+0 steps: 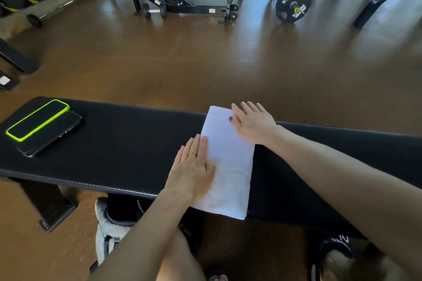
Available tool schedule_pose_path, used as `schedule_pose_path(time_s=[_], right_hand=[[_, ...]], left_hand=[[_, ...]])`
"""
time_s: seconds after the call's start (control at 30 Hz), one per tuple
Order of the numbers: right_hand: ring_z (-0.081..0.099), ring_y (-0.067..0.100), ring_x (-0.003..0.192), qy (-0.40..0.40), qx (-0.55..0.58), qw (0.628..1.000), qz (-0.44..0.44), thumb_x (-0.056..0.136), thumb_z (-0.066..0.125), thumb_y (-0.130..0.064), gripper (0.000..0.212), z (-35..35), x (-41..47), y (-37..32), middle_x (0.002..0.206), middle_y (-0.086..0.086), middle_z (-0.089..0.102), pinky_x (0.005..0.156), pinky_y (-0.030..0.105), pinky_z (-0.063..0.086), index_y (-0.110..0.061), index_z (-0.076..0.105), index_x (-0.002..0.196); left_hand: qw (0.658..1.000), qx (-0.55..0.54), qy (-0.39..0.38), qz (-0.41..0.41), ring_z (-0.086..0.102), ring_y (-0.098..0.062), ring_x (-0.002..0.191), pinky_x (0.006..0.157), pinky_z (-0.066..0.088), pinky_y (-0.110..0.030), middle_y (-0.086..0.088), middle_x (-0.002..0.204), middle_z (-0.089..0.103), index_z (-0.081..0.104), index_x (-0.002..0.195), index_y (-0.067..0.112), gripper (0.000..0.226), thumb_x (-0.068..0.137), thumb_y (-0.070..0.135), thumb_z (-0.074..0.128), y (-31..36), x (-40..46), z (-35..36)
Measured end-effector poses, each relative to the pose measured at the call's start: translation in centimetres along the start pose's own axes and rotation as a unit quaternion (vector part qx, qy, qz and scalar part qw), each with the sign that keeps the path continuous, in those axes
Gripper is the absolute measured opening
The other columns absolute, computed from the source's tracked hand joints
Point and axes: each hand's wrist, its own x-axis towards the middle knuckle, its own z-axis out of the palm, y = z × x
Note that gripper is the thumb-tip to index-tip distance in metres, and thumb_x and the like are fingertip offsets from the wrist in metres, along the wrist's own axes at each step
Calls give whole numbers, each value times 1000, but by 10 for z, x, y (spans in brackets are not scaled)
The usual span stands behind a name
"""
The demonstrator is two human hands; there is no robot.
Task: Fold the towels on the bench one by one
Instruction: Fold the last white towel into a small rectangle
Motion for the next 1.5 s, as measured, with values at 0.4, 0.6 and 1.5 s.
schedule_pose_path(time_s=[0.4, 0.6, 1.5], right_hand=[[13, 25, 150, 51, -19, 997, -56, 101, 12, -50, 60, 16, -46, 1, 163, 3, 19, 122, 42, 11, -23, 21, 154], [-3, 16, 155, 25, -8, 988, -152, 103, 10, -52, 61, 22, -102, -9, 169, -6, 2, 126, 39, 1, -31, 9, 160], [47, 22, 139, 174, 53, 958, -223, 88, 75, -19, 57, 56, -195, -47, 148, 7, 53, 117, 36, 30, -12, 56, 141]], left_hand=[[999, -30, 2, -9, -14, -8, 155, 125, -10, -30, 5, 170, -11, -8, 162, 20, 66, 104, 30, 22, 0, 2, 2], [1000, -28, -7, -7, -12, -10, 155, 126, -8, -32, 2, 170, -10, -6, 162, 17, 67, 104, 32, 24, -1, 3, 0], [905, 208, 54, 368, 61, -28, 127, 108, 47, -37, -18, 142, 58, 62, 116, 9, 57, 64, 15, 85, -48, -62, -18]])
